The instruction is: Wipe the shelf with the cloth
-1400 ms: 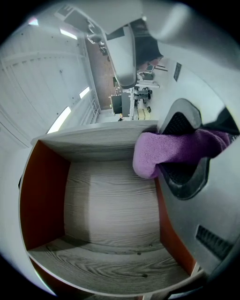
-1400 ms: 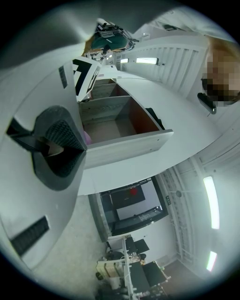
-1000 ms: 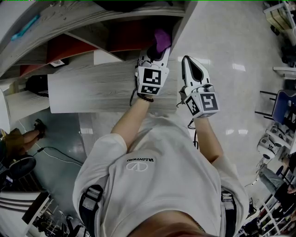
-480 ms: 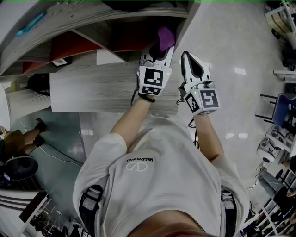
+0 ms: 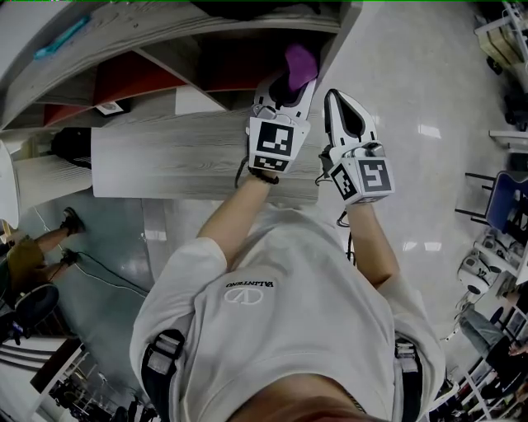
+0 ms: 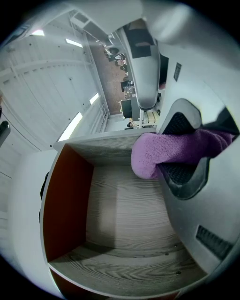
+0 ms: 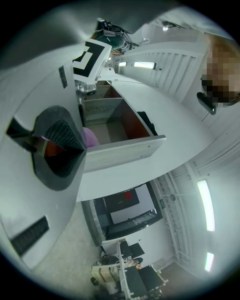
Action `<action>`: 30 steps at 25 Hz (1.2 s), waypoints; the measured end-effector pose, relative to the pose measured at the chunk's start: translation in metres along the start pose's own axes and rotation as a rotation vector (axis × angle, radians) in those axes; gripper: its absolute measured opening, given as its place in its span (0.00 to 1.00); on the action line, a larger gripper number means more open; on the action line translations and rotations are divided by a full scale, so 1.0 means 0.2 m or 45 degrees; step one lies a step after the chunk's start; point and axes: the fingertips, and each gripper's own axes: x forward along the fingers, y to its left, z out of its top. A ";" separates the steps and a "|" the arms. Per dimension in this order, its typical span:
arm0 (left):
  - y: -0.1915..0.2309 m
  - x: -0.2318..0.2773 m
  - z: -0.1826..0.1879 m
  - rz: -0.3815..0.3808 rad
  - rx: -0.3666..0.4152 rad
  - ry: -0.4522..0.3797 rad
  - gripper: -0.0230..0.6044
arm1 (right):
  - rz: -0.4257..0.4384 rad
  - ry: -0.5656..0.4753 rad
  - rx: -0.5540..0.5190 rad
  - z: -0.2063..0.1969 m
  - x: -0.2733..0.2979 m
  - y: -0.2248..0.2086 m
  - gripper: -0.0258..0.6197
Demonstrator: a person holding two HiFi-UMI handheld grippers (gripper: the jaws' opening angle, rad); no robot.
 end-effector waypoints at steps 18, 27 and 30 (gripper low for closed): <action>0.02 -0.04 0.21 0.004 0.039 -0.080 0.21 | 0.015 -0.062 -0.004 0.10 0.04 0.04 0.04; 0.02 -0.06 0.31 -0.011 0.042 -0.106 0.21 | 0.020 -0.112 -0.011 0.18 0.04 0.06 0.04; 0.02 -0.07 0.35 -0.021 0.033 -0.106 0.21 | 0.026 -0.119 -0.014 0.19 0.04 0.08 0.04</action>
